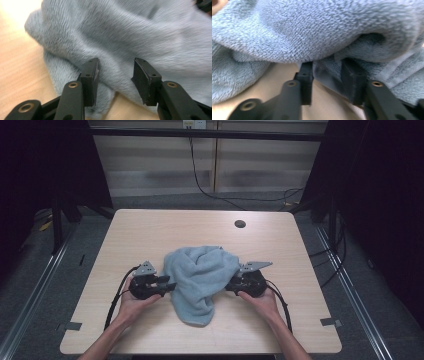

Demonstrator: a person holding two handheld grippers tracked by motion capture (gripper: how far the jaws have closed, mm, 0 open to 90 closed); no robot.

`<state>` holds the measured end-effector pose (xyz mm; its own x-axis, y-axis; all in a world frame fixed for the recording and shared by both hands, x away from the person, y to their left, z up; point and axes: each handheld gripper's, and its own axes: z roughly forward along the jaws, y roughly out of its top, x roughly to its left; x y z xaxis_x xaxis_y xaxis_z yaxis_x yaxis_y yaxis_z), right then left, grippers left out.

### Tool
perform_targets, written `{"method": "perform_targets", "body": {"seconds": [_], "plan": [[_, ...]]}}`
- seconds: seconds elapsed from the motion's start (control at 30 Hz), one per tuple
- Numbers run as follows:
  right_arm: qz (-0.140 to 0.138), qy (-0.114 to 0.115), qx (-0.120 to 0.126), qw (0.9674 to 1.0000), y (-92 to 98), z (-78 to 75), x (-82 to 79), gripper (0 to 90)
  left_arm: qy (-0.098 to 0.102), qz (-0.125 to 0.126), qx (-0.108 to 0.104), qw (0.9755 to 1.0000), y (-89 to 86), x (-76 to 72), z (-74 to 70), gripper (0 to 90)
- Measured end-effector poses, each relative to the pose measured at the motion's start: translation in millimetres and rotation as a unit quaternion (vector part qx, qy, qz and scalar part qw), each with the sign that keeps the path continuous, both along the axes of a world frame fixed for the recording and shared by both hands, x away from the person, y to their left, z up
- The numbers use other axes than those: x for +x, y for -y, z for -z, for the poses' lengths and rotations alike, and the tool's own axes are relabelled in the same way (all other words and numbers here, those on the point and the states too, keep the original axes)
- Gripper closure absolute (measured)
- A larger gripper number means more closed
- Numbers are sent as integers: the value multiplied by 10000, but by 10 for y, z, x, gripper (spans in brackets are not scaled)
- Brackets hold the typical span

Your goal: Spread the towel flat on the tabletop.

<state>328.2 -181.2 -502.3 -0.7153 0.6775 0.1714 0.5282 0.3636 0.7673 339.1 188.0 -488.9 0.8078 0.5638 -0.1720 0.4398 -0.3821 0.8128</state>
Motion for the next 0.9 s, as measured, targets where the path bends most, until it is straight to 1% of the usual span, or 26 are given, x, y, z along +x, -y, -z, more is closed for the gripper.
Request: {"method": "perform_targets", "body": {"seconds": [0.03, 0.07, 0.1, 0.13, 0.2, 0.23, 0.3, 0.33, 0.37, 0.4, 0.43, 0.47, 0.5, 0.53, 0.57, 0.6, 0.63, 0.7, 0.73, 0.77, 0.8, 0.83, 0.87, 0.9], "plan": [[63, -25, 1, 10000, -22, 25, 40, 539, -21, 35, 90, 10000, 24, 13, 40, 563], [63, -25, 1, 10000, -22, 25, 40, 539, -21, 35, 90, 10000, 24, 13, 40, 546], [36, -16, -60, 10000, -45, 51, 58, 533, -94, 35, 159, 9998, 44, 22, 75, 546], [57, 58, -104, 9999, -70, 70, 61, 531, -87, 59, 255, 9996, 68, 31, 107, 522], [106, 54, -116, 9999, -101, 71, 66, 546, -49, 51, 279, 9996, 94, 23, 118, 477], [90, 113, -255, 9996, -117, 63, 61, 572, -33, 82, 335, 9994, 106, 15, 116, 455], [126, 229, -461, 9986, -127, 58, 35, 713, -15, 134, 461, 9988, 142, -8, 140, 408], [114, 229, -436, 9987, -120, 61, 32, 745, 25, 166, 568, 9982, 150, -23, 157, 404], [77, 173, -374, 9991, -109, 62, 23, 782, 91, 182, 649, 9977, 151, -42, 171, 405], [60, 188, -427, 9989, -108, 56, 2, 806, 152, 196, 696, 9973, 146, -63, 182, 409], [19, 147, -442, 9989, -115, 46, -31, 825, 222, 191, 720, 9970, 142, -77, 186, 432], [-59, 90, -441, 9990, -118, 34, -62, 837, 249, 209, 772, 9965, 132, -84, 183, 463], [-213, -38, -369, 9991, -111, 20, -152, 850, 290, 224, 756, 9965, 122, -99, 187, 540], [-213, -38, -369, 9991, -111, 20, -152, 850, 305, 238, 762, 9963, 115, -110, 185, 540], [-250, -66, -377, 9990, -102, 11, -189, 854, 317, 300, 780, 9960, 100, -125, 176, 595], [-301, -106, -373, 9988, -74, -11, -248, 857, 277, 334, 769, 9961, 91, -135, 171, 666], [-300, -130, -296, 9990, -52, -24, -282, 859, 214, 371, 738, 9964, 72, -145, 162, 704], [-307, -131, -78, 9994, 29, -83, -365, 862, 87, 453, 651, 9968, 48, -164, 148, 752], [-286, -109, -14, 9995, 54, -112, -393, 863, 12, 502, 525, 9974, 29, -178, 134, 766], [-289, -59, 101, 9995, 93, -165, -434, 864, -31, 571, 433, 9974, 11, -193, 110, 775], [-250, -9, 189, 9995, 119, -213, -469, 865, -40, 606, 365, 9975, -1, -211, 82, 778], [-241, 47, 228, 9994, 142, -252, -494, 866, -13, 634, 271, 9976, -22, -230, 36, 780], [-229, 105, 333, 9991, 173, -303, -522, 866, -31, 662, 60, 9978, -52, -251, -25, 782], [-190, 189, 441, 9987, 213, -365, -551, 866, -19, 687, -48, 9976, -71, -259, -63, 783]]}}
